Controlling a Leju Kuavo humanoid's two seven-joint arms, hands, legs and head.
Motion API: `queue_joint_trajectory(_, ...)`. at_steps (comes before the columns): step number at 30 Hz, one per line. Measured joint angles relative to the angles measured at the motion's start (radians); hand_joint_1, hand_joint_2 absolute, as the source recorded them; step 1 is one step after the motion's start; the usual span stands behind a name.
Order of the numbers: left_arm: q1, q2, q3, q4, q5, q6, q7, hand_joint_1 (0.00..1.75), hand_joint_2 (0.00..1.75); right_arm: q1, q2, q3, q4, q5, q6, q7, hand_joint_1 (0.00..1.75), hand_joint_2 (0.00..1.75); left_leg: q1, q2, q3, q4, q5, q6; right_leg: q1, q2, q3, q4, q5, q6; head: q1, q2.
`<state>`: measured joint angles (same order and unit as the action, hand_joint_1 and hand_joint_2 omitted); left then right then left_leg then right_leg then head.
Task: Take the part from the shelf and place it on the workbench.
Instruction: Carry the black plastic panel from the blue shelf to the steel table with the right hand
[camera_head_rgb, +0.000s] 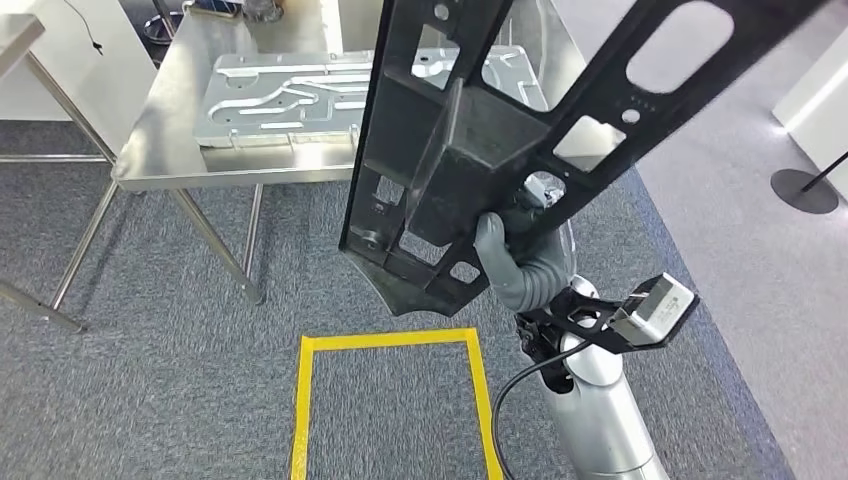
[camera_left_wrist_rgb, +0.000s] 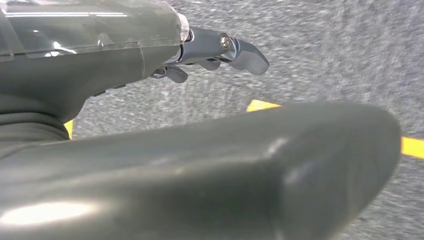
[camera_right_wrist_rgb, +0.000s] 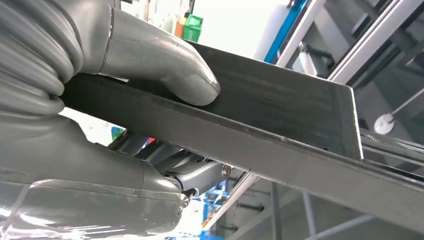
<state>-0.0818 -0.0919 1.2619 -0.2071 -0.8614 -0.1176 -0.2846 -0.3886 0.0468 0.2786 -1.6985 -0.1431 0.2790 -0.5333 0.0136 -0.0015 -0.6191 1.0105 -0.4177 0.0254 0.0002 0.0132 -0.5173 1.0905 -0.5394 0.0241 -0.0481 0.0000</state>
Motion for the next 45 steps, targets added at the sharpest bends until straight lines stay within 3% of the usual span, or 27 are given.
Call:
queue_joint_trajectory(3, -0.001, 0.0, 0.0, 0.0, 0.0, -0.002, -0.001, 0.0, 0.0, -0.002, -0.01, -0.003, 0.006, 0.001, -0.004, 0.002, 1.75, 1.75, 0.0, -0.002, 0.036, -0.01, -0.024, 0.005, -0.007, -0.002, -0.122, 0.15, -0.06, 0.009, 0.0, 0.0)
queue_joint_trajectory(5, 0.0, 0.0, 0.0, 0.0, 0.0, -0.003, -0.001, 0.0, 0.0, 0.001, -0.017, -0.004, 0.011, 0.004, -0.007, 0.004, 1.75, 1.75, 0.0, -0.003, 0.065, -0.01, -0.047, 0.004, -0.011, -0.003, -0.173, 0.162, -0.083, 0.011, 0.0, 0.0)
queue_joint_trajectory(6, 0.0, 0.0, 0.0, 0.0, 0.0, -0.004, -0.001, 0.0, 0.0, 0.002, -0.02, -0.004, 0.013, 0.007, -0.009, 0.004, 1.75, 1.75, 0.0, -0.004, 0.082, -0.01, -0.06, 0.003, -0.012, -0.004, -0.178, 0.125, -0.06, 0.01, 0.0, 0.0)
queue_joint_trajectory(9, -0.001, 0.0, 0.0, 0.0, 0.0, -0.005, -0.002, 0.0, 0.0, 0.002, -0.027, -0.004, 0.022, 0.017, -0.014, 0.004, 1.75, 1.75, -0.001, -0.006, 0.127, -0.009, -0.1, -0.009, -0.009, -0.011, -0.16, -0.037, 0.109, -0.001, 0.0, 0.0)
queue_joint_trajectory(10, -0.002, 0.0, 0.0, 0.0, -0.001, -0.005, -0.003, 0.0, 0.0, 0.002, -0.029, -0.004, 0.025, 0.019, -0.016, 0.005, 1.75, 1.75, -0.001, -0.006, 0.138, -0.011, -0.112, -0.015, -0.005, -0.012, -0.154, -0.063, 0.142, -0.006, 0.0, 0.0)
queue_joint_trajectory(13, -0.006, 0.0, 0.0, 0.0, -0.001, -0.006, -0.004, 0.0, 0.0, -0.004, -0.032, -0.004, 0.028, 0.02, -0.022, 0.006, 1.75, 1.75, 0.002, -0.005, 0.161, 0.011, -0.119, -0.035, 0.002, -0.008, -0.126, -0.076, 0.137, -0.027, 0.0, 0.0)
queue_joint_trajectory(15, -0.011, -0.001, 0.0, 0.0, -0.002, -0.008, -0.005, 0.0, 0.0, -0.01, -0.032, -0.004, 0.027, 0.019, -0.025, 0.004, 1.75, 1.75, 0.005, -0.004, 0.135, 0.08, -0.126, -0.043, 0.001, -0.007, -0.099, -0.082, 0.122, -0.043, 0.0, 0.0)
queue_joint_trajectory(17, -0.012, -0.002, -0.001, 0.0, -0.002, -0.009, -0.006, 0.0, 0.0, -0.011, -0.032, -0.004, 0.029, 0.019, -0.026, 0.003, 1.75, 1.75, 0.006, -0.004, 0.06, 0.196, -0.167, -0.048, 0.003, -0.007, -0.078, -0.084, 0.104, -0.053, 0.0, 0.0)
queue_joint_trajectory(19, -0.007, -0.003, 0.0, 0.0, -0.002, -0.008, -0.006, 0.0, 0.0, -0.009, -0.032, -0.004, 0.033, 0.019, -0.026, 0.003, 1.75, 1.75, 0.006, -0.004, -0.019, 0.284, -0.208, -0.052, 0.005, -0.003, -0.061, -0.084, 0.087, -0.056, 0.0, 0.0)
queue_joint_trajectory(20, -0.005, -0.002, 0.0, 0.0, -0.002, -0.008, -0.006, 0.0, 0.0, -0.008, -0.032, -0.004, 0.035, 0.02, -0.026, 0.003, 1.75, 1.75, 0.006, -0.004, -0.043, 0.29, -0.207, -0.052, 0.006, -0.001, -0.05, -0.084, 0.078, -0.056, 0.0, 0.0)
queue_joint_trajectory(21, -0.005, -0.002, 0.0, 0.0, -0.002, -0.008, -0.006, 0.0, 0.0, -0.008, -0.032, -0.004, 0.037, 0.02, -0.026, 0.003, 1.75, 1.75, 0.006, -0.004, -0.052, 0.265, -0.185, -0.049, 0.006, 0.0, -0.037, -0.084, 0.068, -0.054, 0.0, 0.0)
queue_joint_trajectory(23, -0.004, -0.002, 0.0, 0.0, -0.002, -0.008, -0.006, 0.0, 0.0, -0.008, -0.032, -0.004, 0.039, 0.02, -0.026, 0.003, 1.75, 1.75, 0.005, -0.003, -0.037, 0.147, -0.084, -0.038, 0.006, 0.001, -0.009, -0.084, 0.045, -0.05, 0.0, 0.0)
queue_joint_trajectory(25, -0.003, -0.001, 0.0, 0.0, -0.002, -0.008, -0.006, 0.0, 0.0, -0.008, -0.033, -0.004, 0.043, 0.019, -0.026, 0.002, 1.75, 1.75, 0.0, -0.003, -0.018, 0.052, -0.02, -0.029, 0.008, 0.002, 0.012, -0.083, 0.024, -0.04, 0.0, 0.0)
queue_joint_trajectory(26, -0.002, -0.001, 0.0, 0.0, -0.002, -0.008, -0.006, 0.0, 0.0, -0.008, -0.033, -0.004, 0.045, 0.02, -0.026, 0.002, 1.75, 1.75, -0.003, -0.004, -0.012, 0.03, -0.009, -0.025, 0.008, 0.003, 0.019, -0.08, 0.019, -0.034, 0.0, 0.0)
queue_joint_trajectory(29, -0.002, -0.001, 0.0, 0.0, -0.002, -0.008, -0.006, 0.0, 0.0, -0.009, -0.035, -0.004, 0.047, 0.02, -0.027, 0.001, 1.75, 1.75, -0.001, -0.006, 0.015, 0.011, -0.013, -0.011, 0.008, 0.003, 0.026, -0.057, 0.014, -0.013, 0.0, 0.0)
queue_joint_trajectory(31, -0.004, -0.002, 0.0, 0.0, -0.002, -0.009, -0.006, 0.0, 0.0, -0.012, -0.037, -0.005, 0.047, 0.019, -0.027, -0.001, 1.75, 1.75, 0.002, -0.006, 0.04, 0.001, -0.02, -0.003, 0.004, 0.0, -0.008, 0.012, -0.01, -0.001, 0.0, 0.0)
queue_joint_trajectory(33, -0.005, -0.001, 0.0, 0.0, -0.002, -0.009, -0.006, 0.0, 0.0, -0.011, -0.039, -0.006, 0.049, 0.019, -0.026, -0.003, 1.75, 1.75, 0.002, -0.006, 0.058, -0.003, -0.033, 0.002, -0.003, -0.001, -0.088, 0.122, -0.05, 0.008, 0.0, 0.0)
queue_joint_trajectory(35, -0.003, -0.001, 0.0, 0.0, -0.001, -0.01, -0.006, 0.0, 0.0, -0.006, -0.043, -0.007, 0.053, 0.019, -0.026, -0.003, 1.75, 1.75, 0.002, -0.007, 0.077, -0.004, -0.051, 0.0, -0.012, -0.002, -0.156, 0.175, -0.069, 0.014, 0.0, 0.0)
queue_joint_trajectory(36, -0.002, -0.001, 0.0, 0.0, -0.001, -0.011, -0.006, 0.0, 0.0, -0.004, -0.044, -0.007, 0.055, 0.019, -0.026, -0.003, 1.75, 1.75, 0.003, -0.008, 0.089, -0.004, -0.061, -0.002, -0.016, -0.004, -0.17, 0.158, -0.054, 0.016, 0.0, 0.0)
queue_joint_trajectory(37, -0.001, -0.001, 0.001, 0.0, 0.0, -0.012, -0.005, 0.0, 0.0, -0.002, -0.045, -0.007, 0.056, 0.019, -0.026, -0.003, 1.75, 1.75, 0.003, -0.008, 0.103, -0.004, -0.072, -0.005, -0.019, -0.006, -0.17, 0.113, -0.019, 0.016, 0.0, 0.0)
queue_joint_trajectory(39, 0.0, -0.002, 0.001, 0.0, 0.0, -0.013, -0.004, 0.0, 0.0, 0.0, -0.046, -0.007, 0.058, 0.019, -0.027, -0.005, 1.75, 1.75, 0.004, -0.009, 0.128, -0.004, -0.096, -0.014, -0.021, -0.012, -0.151, -0.002, 0.082, 0.014, 0.0, 0.0)
queue_joint_trajectory(40, -0.001, -0.002, 0.002, 0.0, 0.001, -0.013, -0.003, 0.0, 0.0, 0.001, -0.046, -0.007, 0.06, 0.02, -0.027, -0.006, 1.75, 1.75, 0.004, -0.008, 0.138, -0.005, -0.107, -0.02, -0.018, -0.015, -0.142, -0.039, 0.113, 0.009, 0.0, 0.0)
queue_joint_trajectory(41, -0.001, -0.002, 0.002, 0.0, 0.001, -0.013, -0.003, 0.0, 0.0, 0.003, -0.046, -0.007, 0.061, 0.021, -0.027, -0.007, 1.75, 1.75, 0.005, -0.008, 0.149, -0.006, -0.116, -0.027, -0.014, -0.016, -0.136, -0.057, 0.129, 0.002, 0.0, 0.0)
queue_joint_trajectory(43, -0.004, -0.003, 0.003, 0.0, 0.002, -0.013, -0.002, 0.0, 0.0, 0.001, -0.046, -0.007, 0.062, 0.022, -0.027, -0.008, 1.75, 1.75, 0.007, -0.007, 0.166, 0.002, -0.12, -0.043, -0.006, -0.014, -0.12, -0.06, 0.117, -0.017, 0.001, 0.0)
queue_joint_trajectory(45, -0.011, -0.005, 0.003, 0.0, 0.002, -0.013, -0.001, 0.0, 0.0, -0.006, -0.045, -0.007, 0.06, 0.023, -0.027, -0.009, 1.75, 1.75, 0.011, -0.003, 0.15, 0.052, -0.112, -0.051, -0.006, -0.012, -0.094, -0.069, 0.107, -0.035, 0.0, 0.0)
